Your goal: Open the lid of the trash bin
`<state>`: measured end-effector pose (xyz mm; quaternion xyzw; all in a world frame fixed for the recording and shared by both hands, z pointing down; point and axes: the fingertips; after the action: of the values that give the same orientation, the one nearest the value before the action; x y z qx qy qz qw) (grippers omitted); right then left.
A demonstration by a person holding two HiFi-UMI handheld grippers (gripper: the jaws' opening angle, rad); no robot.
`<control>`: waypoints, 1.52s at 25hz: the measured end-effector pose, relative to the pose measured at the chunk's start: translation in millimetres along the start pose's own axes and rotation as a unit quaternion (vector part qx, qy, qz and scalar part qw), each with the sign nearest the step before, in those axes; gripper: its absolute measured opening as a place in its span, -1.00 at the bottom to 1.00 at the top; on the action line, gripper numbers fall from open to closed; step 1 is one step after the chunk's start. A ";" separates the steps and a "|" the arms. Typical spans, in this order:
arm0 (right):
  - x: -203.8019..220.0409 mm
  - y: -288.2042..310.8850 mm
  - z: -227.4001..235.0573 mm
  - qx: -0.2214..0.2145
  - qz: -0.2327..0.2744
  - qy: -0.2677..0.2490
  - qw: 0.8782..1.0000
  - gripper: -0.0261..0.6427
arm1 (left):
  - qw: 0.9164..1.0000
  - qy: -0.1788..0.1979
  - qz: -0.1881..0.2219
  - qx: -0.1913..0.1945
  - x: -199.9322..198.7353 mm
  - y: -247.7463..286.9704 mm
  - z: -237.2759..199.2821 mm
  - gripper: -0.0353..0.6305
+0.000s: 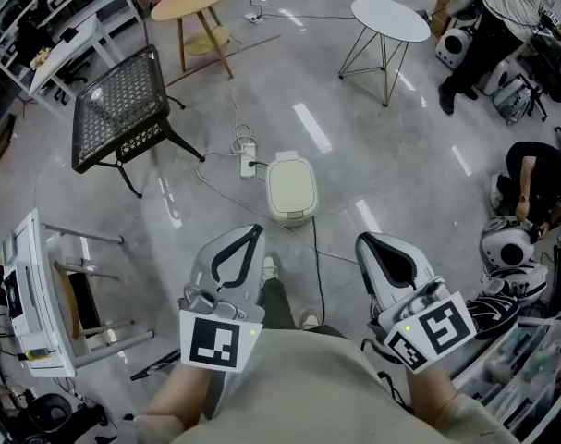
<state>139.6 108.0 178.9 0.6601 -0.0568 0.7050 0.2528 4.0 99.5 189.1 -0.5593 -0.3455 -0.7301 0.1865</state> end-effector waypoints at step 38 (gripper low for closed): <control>390.0 337.0 47.3 0.066 -0.334 0.089 0.936 -0.91 | 0.961 -0.166 -0.193 0.106 378.2 182.1 -182.3 -0.89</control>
<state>36.6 -93.6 644.3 0.5910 0.2366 0.6376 0.4338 -116.7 -113.4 575.8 -0.5720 -0.5487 -0.6084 0.0405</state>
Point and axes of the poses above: the fingertips, and each gripper's own axes: y forward along the fingers, z to its right, x out of its underside, and after that the axes turned 15 degrees about x, right-handed
